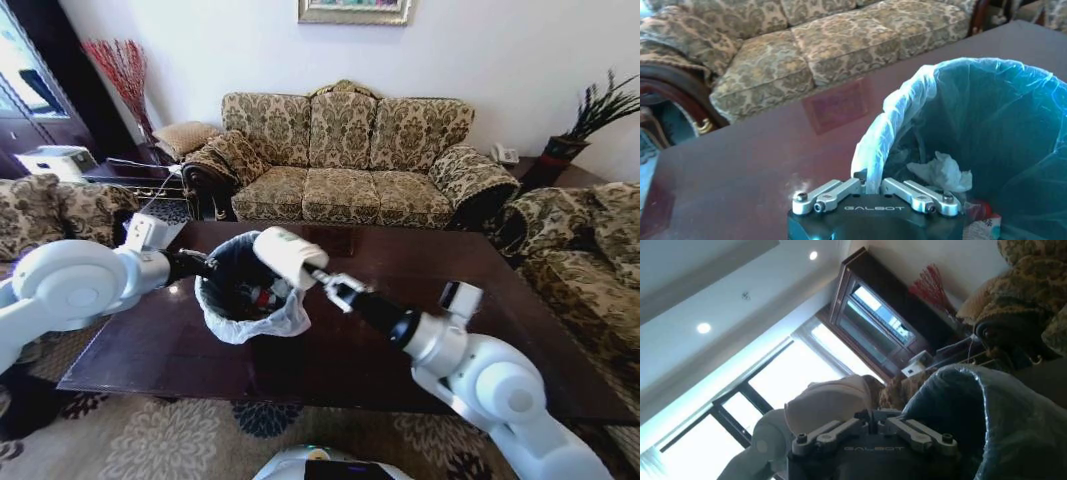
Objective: Move to the front of the table and place the trash on the table into the trash bin.
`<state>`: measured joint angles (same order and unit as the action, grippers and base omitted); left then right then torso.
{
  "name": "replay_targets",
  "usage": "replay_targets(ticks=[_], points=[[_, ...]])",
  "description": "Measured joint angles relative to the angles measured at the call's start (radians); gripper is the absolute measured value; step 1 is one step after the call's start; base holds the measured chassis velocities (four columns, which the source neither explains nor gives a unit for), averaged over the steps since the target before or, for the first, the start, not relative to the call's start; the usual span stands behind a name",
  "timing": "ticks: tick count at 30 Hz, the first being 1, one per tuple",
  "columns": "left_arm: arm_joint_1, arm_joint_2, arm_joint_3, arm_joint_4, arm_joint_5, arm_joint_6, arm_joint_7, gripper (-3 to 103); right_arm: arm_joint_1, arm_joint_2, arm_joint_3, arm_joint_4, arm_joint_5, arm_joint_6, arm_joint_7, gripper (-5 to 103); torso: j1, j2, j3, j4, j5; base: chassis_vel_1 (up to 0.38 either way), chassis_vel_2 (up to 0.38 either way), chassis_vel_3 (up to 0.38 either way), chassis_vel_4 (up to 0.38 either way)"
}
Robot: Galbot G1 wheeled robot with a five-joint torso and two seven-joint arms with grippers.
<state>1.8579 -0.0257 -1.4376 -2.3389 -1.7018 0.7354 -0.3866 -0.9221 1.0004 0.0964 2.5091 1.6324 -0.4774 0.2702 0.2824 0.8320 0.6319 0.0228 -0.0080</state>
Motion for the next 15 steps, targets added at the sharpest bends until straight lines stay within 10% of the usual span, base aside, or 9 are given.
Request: replay_targets(ticks=[8,15], points=[[-0.011,-0.008,-0.004,-0.045,-0.021,0.000,-0.003,0,0.021,0.013,-0.086,-0.009,-0.205,-0.029,0.031,-3,0.000,0.000,0.000,-0.0001,0.0001,0.000,0.000,0.000,0.000],[-0.011,-0.014,-0.003,-0.052,-0.022,0.000,-0.005,0,0.004,0.012,-0.089,-0.026,-0.271,-0.039,0.040,22,0.000,0.000,0.000,-0.0001,0.0001,0.000,0.000,0.000,0.000]])
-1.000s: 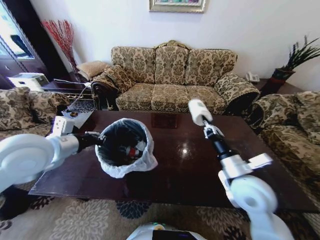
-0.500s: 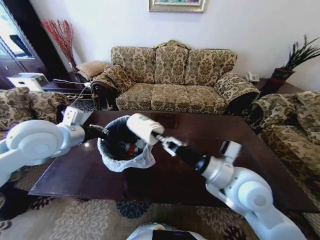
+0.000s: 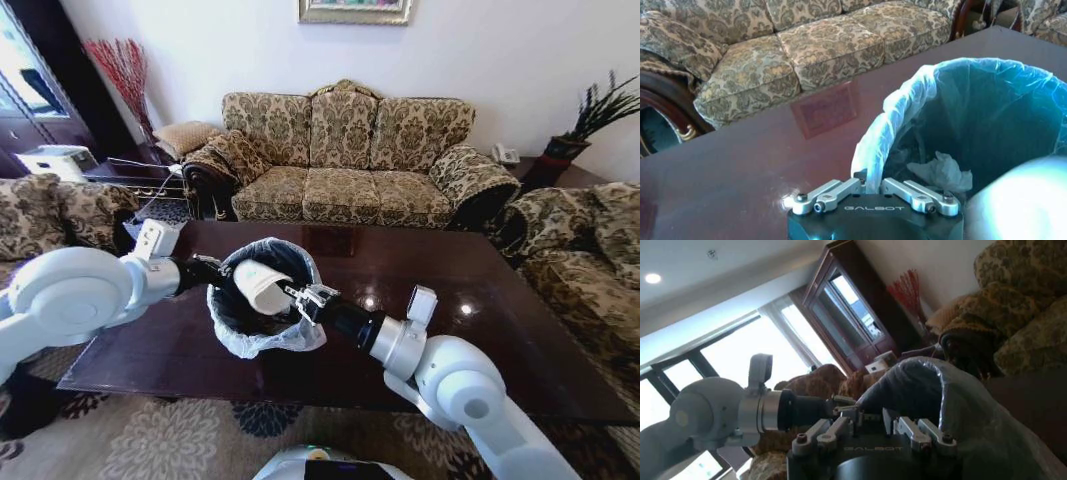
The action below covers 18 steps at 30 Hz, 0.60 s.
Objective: Move to the front of the table and place the trash on the table into the trash bin.
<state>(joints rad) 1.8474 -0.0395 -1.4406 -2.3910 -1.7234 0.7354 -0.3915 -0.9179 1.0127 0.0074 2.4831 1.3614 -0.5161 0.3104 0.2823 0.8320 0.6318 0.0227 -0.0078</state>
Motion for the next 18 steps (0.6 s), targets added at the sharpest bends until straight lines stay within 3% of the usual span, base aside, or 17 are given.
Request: replay_targets(ticks=[5,7,8,10,12,14,18], points=[[0.000,-0.008,-0.002,-0.005,-0.001,0.000,-0.001,0,-0.003,0.006,0.013,0.001,0.000,0.012,-0.012,44,0.000,0.000,0.000,0.0000,0.0001,0.000,0.000,0.000,0.000],[0.002,-0.024,-0.002,0.002,0.000,0.000,-0.003,0,-0.023,0.004,0.051,0.007,-0.022,0.047,-0.092,49,0.000,0.000,0.000,0.0001,0.0001,0.000,0.000,0.000,0.000],[0.002,-0.024,-0.002,0.002,0.000,0.000,-0.003,0,-0.023,0.004,0.051,0.007,-0.022,0.047,-0.092,49,0.000,0.000,0.000,0.0001,0.0001,0.000,0.000,0.000,0.000],[0.007,-0.048,-0.013,0.020,0.003,0.000,-0.017,0,-0.053,-0.005,0.098,0.014,-0.112,0.105,-0.216,60,0.000,0.000,0.000,-0.0003,-0.0001,0.000,0.000,0.000,0.000],[0.018,-0.083,-0.047,0.046,0.003,0.000,-0.042,0,-0.080,-0.008,0.142,0.016,-0.209,0.171,-0.294,71,0.000,0.000,0.000,-0.0002,0.0001,0.000,0.000,0.000,0.000],[0.025,-0.101,-0.068,0.059,0.001,0.000,-0.054,0,-0.093,-0.008,0.164,0.016,-0.248,0.197,-0.311,71,0.000,0.000,0.000,-0.0004,0.0002,0.000,0.000,0.000,0.000],[0.075,-0.248,-0.201,0.139,-0.023,0.000,-0.169,0,-0.174,0.016,0.282,0.016,-0.450,0.271,-0.312,93,0.000,0.000,0.000,-0.0002,-0.0001,0.000,0.000,0.000,0.000]])
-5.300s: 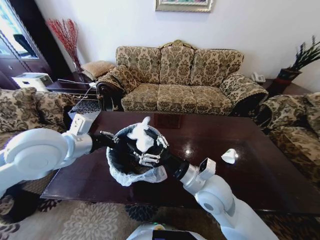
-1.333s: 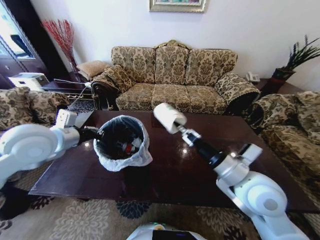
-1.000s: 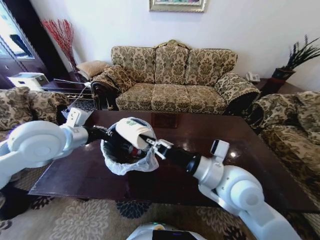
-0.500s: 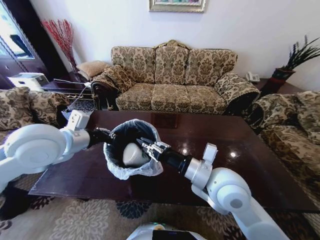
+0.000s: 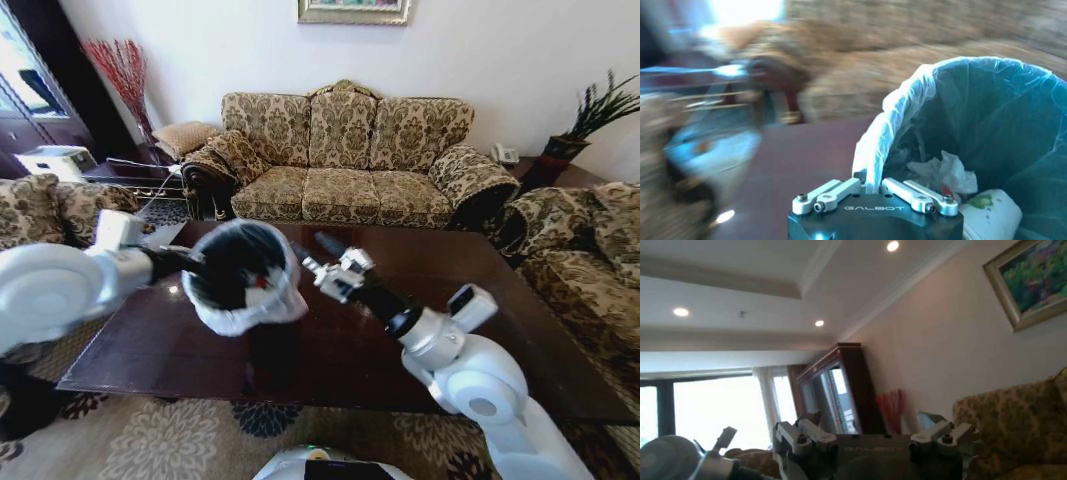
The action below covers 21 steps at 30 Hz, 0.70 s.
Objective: Move to the front of the table and place the trash on the table into the trash bin.
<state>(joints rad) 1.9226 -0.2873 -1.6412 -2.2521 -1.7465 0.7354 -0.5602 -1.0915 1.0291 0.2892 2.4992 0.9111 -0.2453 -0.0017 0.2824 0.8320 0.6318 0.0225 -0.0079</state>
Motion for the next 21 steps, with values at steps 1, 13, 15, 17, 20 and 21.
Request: replay_targets(ticks=[1,13,15,17,20,21], points=[[0.000,0.000,0.000,0.000,0.000,0.000,0.000,0,0.000,0.000,0.000,0.000,0.000,0.000,0.000,93,0.000,0.000,0.000,0.0000,0.0000,0.000,0.000,0.000,0.000],[0.197,-0.684,-0.363,0.055,0.290,-0.043,0.130,0,-0.153,0.147,0.200,-0.036,-0.241,0.011,0.088,100,-0.001,0.000,0.000,0.0010,0.0002,0.000,0.000,0.000,0.000],[0.189,-0.747,-0.363,0.066,0.309,-0.054,0.139,0,-0.159,0.152,0.205,-0.041,-0.245,0.010,0.090,100,-0.001,0.000,0.000,0.0002,0.0000,0.000,0.000,0.000,0.000],[0.168,-0.862,-0.357,0.106,0.340,-0.077,0.140,0,-0.176,0.166,0.217,-0.055,-0.264,0.013,0.093,100,0.000,0.000,0.000,0.0002,0.0004,0.000,0.000,0.000,0.000],[0.155,-0.918,-0.338,0.132,0.376,-0.095,0.140,0,-0.190,0.177,0.222,-0.063,-0.271,0.018,0.093,100,0.000,0.000,0.000,0.0002,0.0004,0.000,0.000,0.000,0.000],[0.138,-0.967,-0.309,0.168,0.414,-0.116,0.139,0,-0.208,0.186,0.226,-0.069,-0.278,0.028,0.093,100,0.000,0.000,0.000,0.0004,0.0001,0.000,0.000,0.000,0.000]])
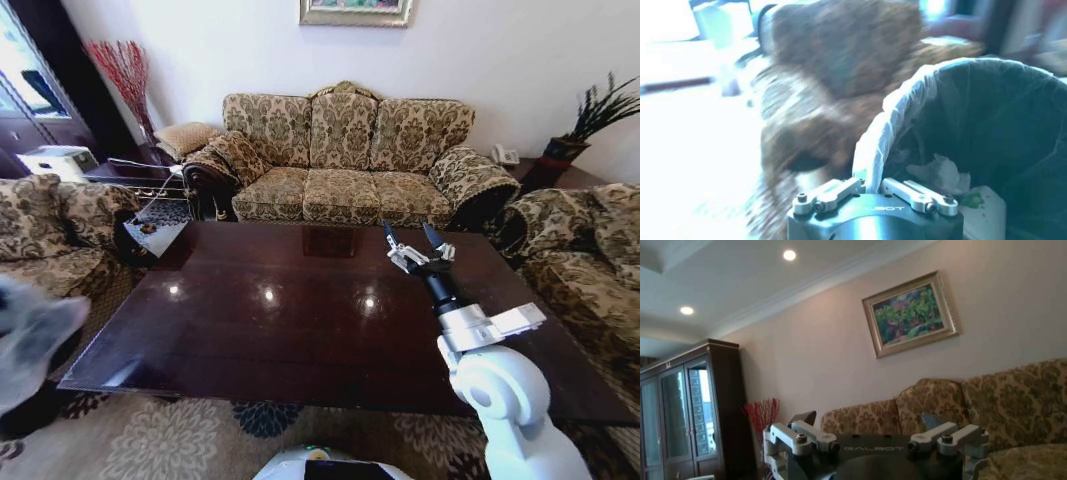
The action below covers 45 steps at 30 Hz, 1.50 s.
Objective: Move to the front of the table and place the trash on the table into the trash bin.
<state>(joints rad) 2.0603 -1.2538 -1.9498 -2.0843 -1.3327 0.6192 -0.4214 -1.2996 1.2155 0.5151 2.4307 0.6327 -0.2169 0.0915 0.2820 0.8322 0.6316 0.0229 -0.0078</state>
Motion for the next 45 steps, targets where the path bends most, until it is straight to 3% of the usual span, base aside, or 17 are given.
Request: replay_targets(ticks=[7,10,13,14,15,18,24,28,36,43,45], points=[[-0.061,-0.087,0.106,0.150,0.066,-0.058,-0.019,0,-0.037,0.002,0.030,-0.002,-0.002,0.019,-0.002,100,0.000,0.000,0.000,-0.0005,0.0006,0.000,0.000,0.000,0.000],[-0.116,-0.135,0.253,0.331,0.147,-0.124,-0.026,0,-0.046,0.008,0.043,-0.002,-0.007,0.028,0.003,100,0.000,0.000,0.000,-0.0003,0.0000,0.000,0.000,0.000,0.000],[-0.150,-0.146,0.321,0.419,0.181,-0.144,-0.025,0,-0.049,0.012,0.044,-0.001,-0.014,0.030,0.005,100,0.000,0.000,0.000,0.0008,-0.0010,0.000,0.000,0.000,0.000],[-0.194,-0.149,0.392,0.511,0.204,-0.153,-0.023,0,-0.057,0.013,0.050,0.001,-0.020,0.030,0.009,100,0.000,0.000,0.000,0.0005,-0.0011,0.000,0.000,0.000,0.000],[-0.194,-0.149,0.392,0.511,0.204,-0.153,-0.023,0,-0.057,0.013,0.050,0.001,-0.020,0.030,0.009,100,0.000,0.000,0.000,0.0005,-0.0011,0.000,0.000,0.000,0.000],[-0.276,-0.140,0.507,0.665,0.252,-0.170,-0.010,0,-0.084,0.003,0.076,0.013,-0.024,0.027,0.014,100,0.000,0.000,0.000,-0.0008,0.0000,0.000,0.000,0.000,0.000],[-0.359,-0.116,0.598,0.804,0.291,-0.190,0.012,0,-0.115,-0.026,0.115,0.031,-0.023,0.015,0.026,100,0.000,0.000,0.000,-0.0003,0.0000,0.000,0.000,0.000,0.000],[-0.447,-0.077,0.667,0.960,0.318,-0.249,0.033,0,-0.151,-0.035,0.144,0.046,-0.024,0.009,0.037,100,0.000,0.000,0.000,-0.0008,0.0005,0.000,0.000,0.000,0.000],[-0.504,-0.073,0.704,1.073,0.346,-0.270,0.096,0,-0.188,-0.022,0.139,0.054,-0.049,0.011,0.040,100,0.000,0.000,0.000,0.0000,0.0002,0.000,0.000,0.000,0.000],[-0.496,-0.086,0.706,1.051,0.360,-0.249,0.119,-3,-0.194,-0.014,0.132,0.055,-0.056,0.015,0.039,100,0.000,0.000,0.000,-0.0002,0.0002,0.000,0.000,0.000,0.000],[-0.478,-0.092,0.700,1.022,0.362,-0.227,0.122,7,-0.188,-0.012,0.131,0.051,-0.055,0.015,0.038,100,0.000,0.000,0.000,-0.0005,0.0006,0.000,0.000,0.000,0.000]])
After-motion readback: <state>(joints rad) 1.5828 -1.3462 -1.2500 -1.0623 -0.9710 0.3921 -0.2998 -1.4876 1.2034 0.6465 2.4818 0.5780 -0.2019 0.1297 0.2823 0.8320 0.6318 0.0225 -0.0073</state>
